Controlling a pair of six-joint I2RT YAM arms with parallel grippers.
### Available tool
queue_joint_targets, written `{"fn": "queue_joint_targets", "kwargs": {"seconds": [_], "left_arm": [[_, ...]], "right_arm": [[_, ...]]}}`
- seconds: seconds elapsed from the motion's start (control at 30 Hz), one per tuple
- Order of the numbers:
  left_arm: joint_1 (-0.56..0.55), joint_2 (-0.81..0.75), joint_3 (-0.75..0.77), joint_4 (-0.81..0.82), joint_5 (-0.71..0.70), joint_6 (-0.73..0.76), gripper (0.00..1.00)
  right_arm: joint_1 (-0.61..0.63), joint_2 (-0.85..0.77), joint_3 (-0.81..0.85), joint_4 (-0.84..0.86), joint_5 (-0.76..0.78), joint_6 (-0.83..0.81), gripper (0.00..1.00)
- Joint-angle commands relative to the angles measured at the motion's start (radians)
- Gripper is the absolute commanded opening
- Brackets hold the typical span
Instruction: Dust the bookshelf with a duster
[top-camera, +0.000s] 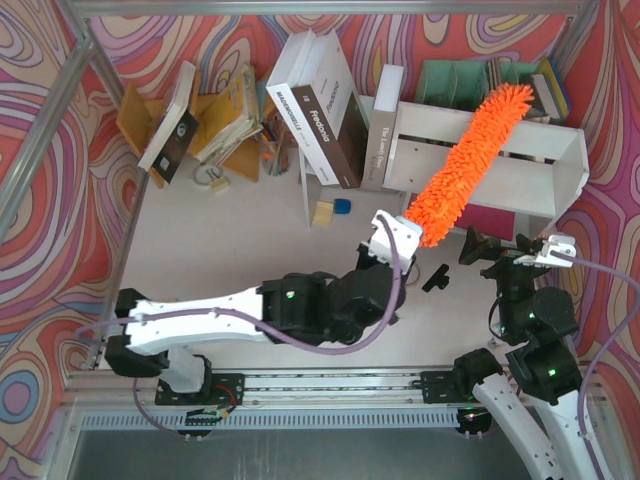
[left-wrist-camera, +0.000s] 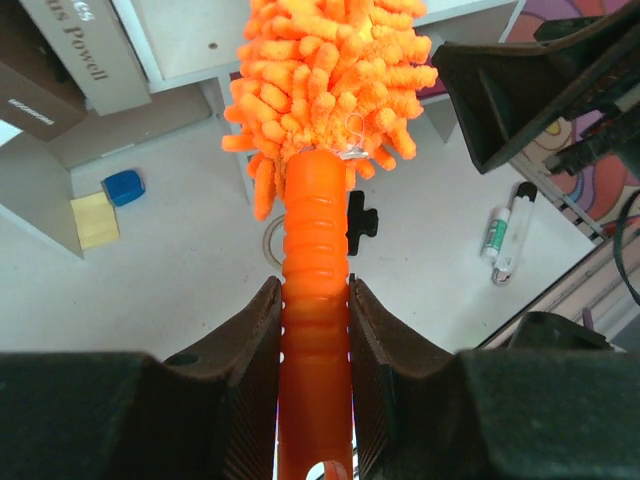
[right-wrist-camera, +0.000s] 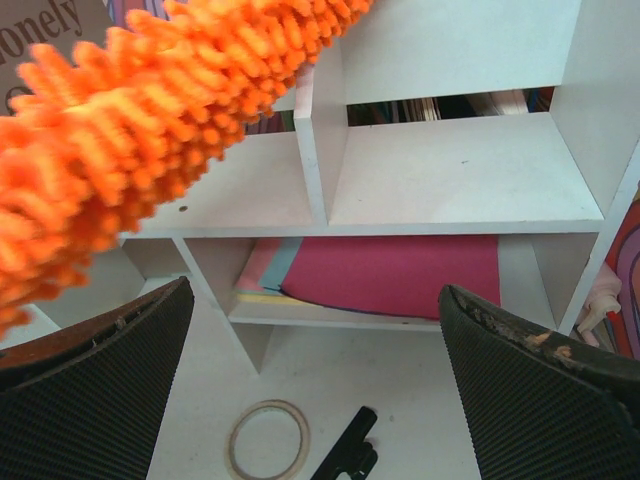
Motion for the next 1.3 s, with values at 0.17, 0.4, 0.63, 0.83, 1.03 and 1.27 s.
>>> {"fn": "queue_joint_targets", "kwargs": {"seconds": [0.17,0.4,0.63,0.83,1.03,1.27], "left_arm": [[-0.075,-0.234,-0.145,-0.056,-0.168,-0.068,0.00],[-0.118,-0.452,-0.279,-0.176,-0.144,-0.145,0.00],[-0.195,-0.593,-0.298,-0.395,-0.194,-0.230,0.00],[-0.210,-0.679,-0.337,-0.553,-0.170,-0.366,0.00],[-0.220,-0.732,-0.414,-0.616,-0.222,-0.482,0.00],[-0.244,-0.762,-0.426,-0.677,-0.143,-0.523,0.00]], "right_arm": [[0.004,0.001,0.006,0.040,0.010,-0.010,0.99],[0.004,0.031,0.015,0.036,0.019,-0.008,0.99],[0.004,0.044,0.016,0.036,0.033,-0.011,0.99],[0.004,0.056,0.016,0.038,0.041,-0.016,0.99],[0.004,0.062,0.014,0.038,0.046,-0.018,0.99],[0.003,0.075,0.012,0.040,0.047,-0.022,0.99]]}}
